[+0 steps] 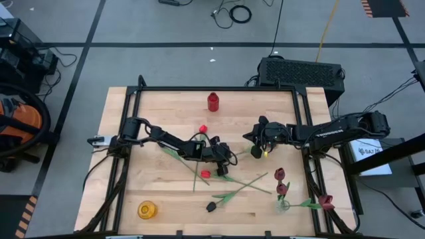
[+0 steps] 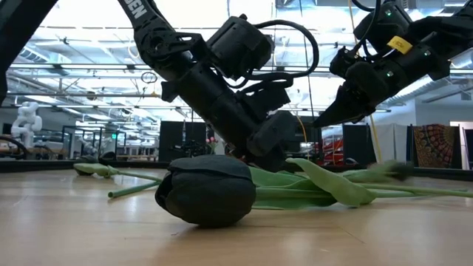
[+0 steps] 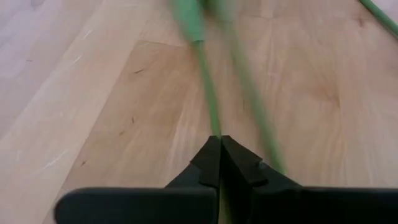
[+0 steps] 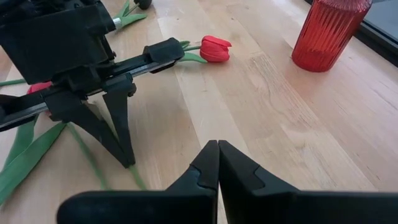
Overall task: Sort flowers into vase by color
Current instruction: Put the top right red flower into the yellow vase
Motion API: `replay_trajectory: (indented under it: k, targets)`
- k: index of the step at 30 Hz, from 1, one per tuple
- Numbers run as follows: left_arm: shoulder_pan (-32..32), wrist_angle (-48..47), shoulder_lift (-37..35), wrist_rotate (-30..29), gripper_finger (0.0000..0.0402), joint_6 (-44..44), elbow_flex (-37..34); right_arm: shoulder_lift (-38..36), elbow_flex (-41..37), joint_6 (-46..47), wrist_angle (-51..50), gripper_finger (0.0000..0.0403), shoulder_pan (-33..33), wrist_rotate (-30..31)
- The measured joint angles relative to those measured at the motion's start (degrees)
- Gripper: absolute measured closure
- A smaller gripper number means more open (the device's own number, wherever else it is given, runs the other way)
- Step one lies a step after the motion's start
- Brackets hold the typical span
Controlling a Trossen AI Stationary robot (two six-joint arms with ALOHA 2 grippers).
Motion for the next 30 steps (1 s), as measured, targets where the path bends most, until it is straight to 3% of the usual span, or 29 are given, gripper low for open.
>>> replay_trajectory:
  k: [16, 30]
  targets:
    - [1.6, -3.3, -5.1, -3.8, 0.0400, 0.5, -0.2, 0.0, 2.1, 0.3, 1.6, 0.0403, 0.1, -0.1]
    - [1.6, -12.0, -10.7, -4.5, 0.0401, 1.4, -0.2, 0.0, 2.4, 4.7, 6.4, 0.0403, 0.1, -0.1]
